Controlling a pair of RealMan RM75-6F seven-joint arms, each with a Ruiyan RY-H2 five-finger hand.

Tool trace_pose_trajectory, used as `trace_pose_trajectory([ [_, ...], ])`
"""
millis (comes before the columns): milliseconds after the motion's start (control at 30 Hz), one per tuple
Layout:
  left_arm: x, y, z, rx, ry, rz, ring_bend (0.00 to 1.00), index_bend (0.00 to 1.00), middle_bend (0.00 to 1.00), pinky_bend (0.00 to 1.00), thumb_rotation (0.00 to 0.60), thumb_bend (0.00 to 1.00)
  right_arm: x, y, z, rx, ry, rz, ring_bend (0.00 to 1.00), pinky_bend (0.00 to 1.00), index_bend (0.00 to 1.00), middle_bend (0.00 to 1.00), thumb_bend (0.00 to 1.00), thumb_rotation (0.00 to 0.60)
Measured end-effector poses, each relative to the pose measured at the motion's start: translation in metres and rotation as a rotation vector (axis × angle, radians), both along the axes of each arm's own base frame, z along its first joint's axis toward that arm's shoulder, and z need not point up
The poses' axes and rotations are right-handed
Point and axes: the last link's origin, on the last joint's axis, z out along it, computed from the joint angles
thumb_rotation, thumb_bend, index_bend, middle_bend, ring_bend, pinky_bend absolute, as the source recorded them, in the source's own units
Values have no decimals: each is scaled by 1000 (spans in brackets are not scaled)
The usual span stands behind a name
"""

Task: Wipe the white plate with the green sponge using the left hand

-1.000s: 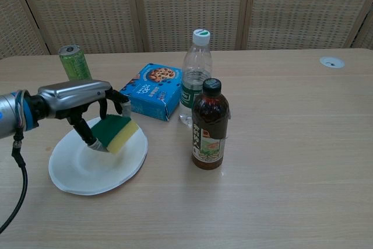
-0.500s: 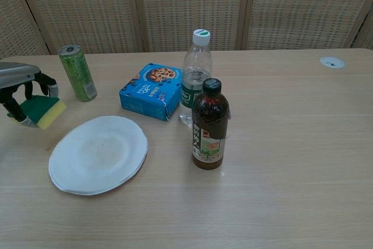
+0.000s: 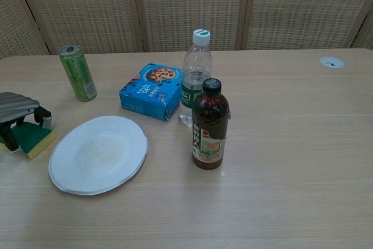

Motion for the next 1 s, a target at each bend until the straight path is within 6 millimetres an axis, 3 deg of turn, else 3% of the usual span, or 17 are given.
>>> trace_pose_trajectory([
  [100, 9, 0, -7, 1, -5, -38, 307, 492, 389, 414, 600, 117, 0, 0, 1, -2, -6, 0, 0, 0, 0, 0, 0, 600],
  [200, 16, 0, -10, 8, -14, -61, 307, 426, 344, 383, 600, 113, -1, 0, 3, -4, -11, -1, 0, 0, 0, 0, 0, 600],
  [300, 20, -1, -12, 1, -27, -62, 234, 236, 180, 292, 600, 26, 0, 1, 4, -7, -15, 0, 0, 0, 0, 0, 0, 600],
  [367, 22, -3, -12, -8, -35, -55, 84, 61, 37, 176, 600, 0, 0, 1, 4, -6, -16, 2, 0, 0, 0, 0, 0, 600],
  [433, 23, -4, -10, -20, -40, -40, 8, 1, 0, 80, 600, 0, 0, 1, 4, -4, -16, 2, 0, 0, 0, 0, 0, 600],
  [533, 25, -7, -4, -35, -49, -16, 0, 0, 0, 4, 600, 0, 0, 1, 4, -3, -16, 3, 0, 0, 0, 0, 0, 600],
  [700, 29, -10, 19, -27, -60, 10, 0, 0, 0, 0, 600, 0, 1, 2, 3, -1, -16, 5, 0, 0, 0, 0, 0, 600],
  [1000, 28, -24, 85, 174, -132, 46, 0, 0, 0, 0, 600, 0, 3, 3, 6, -6, -26, 12, 0, 0, 0, 0, 0, 600],
])
